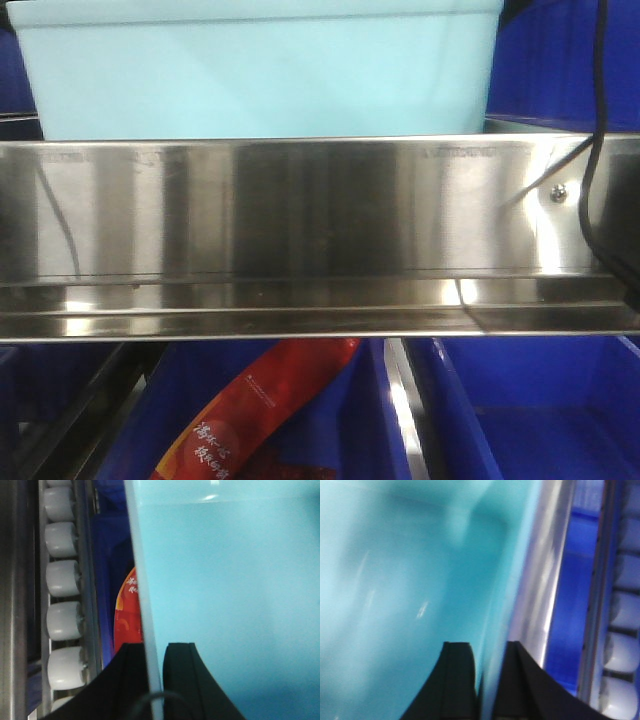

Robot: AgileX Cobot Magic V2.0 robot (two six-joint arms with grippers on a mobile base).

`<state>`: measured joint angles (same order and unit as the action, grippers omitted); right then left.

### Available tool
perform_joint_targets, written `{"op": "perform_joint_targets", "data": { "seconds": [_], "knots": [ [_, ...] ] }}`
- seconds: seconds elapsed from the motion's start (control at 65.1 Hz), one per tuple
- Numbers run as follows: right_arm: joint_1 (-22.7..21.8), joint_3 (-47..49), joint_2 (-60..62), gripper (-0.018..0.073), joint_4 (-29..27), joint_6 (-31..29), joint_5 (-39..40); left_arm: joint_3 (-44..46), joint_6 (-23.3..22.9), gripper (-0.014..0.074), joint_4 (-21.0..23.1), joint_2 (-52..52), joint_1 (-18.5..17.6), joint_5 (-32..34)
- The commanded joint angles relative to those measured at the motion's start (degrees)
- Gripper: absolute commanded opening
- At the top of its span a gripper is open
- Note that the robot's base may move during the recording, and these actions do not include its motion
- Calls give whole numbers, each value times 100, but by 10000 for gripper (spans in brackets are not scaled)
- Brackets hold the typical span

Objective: Fetch blue bin and place on conveyor start
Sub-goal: 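Grip the light-blue bin's side walls with both grippers and lift it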

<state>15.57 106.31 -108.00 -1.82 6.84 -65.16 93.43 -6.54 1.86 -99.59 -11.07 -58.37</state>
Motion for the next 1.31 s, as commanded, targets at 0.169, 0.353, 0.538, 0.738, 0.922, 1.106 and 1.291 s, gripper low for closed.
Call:
{"op": "perform_joint_targets", "data": {
  "seconds": [0.169, 0.353, 0.538, 0.738, 0.922, 1.106, 1.291],
  "knots": [
    [-25, 54, 158, -152, 127, -71, -20, 48, 6, -111, 14, 76, 6, -93],
    [-25, 54, 622, -152, 127, -71, -20, 48, 6, -111, 14, 537, 6, -217],
    [22, 54, 1308, -152, 127, -71, -32, 48, 6, -111, 23, 1362, 6, -230],
    [186, 54, 1929, -152, 127, -71, -112, 48, 6, -111, 23, 2104, 6, -230],
    [225, 54, 2103, -152, 69, -71, -148, 59, 6, -111, 23, 2276, 6, -241],
    [225, 54, 2090, -152, 69, -71, -149, 59, 6, -111, 23, 2232, 6, -231],
    [225, 54, 2091, -152, 69, -71, -170, 59, 6, -111, 23, 2232, 6, -231]
  ]
}}
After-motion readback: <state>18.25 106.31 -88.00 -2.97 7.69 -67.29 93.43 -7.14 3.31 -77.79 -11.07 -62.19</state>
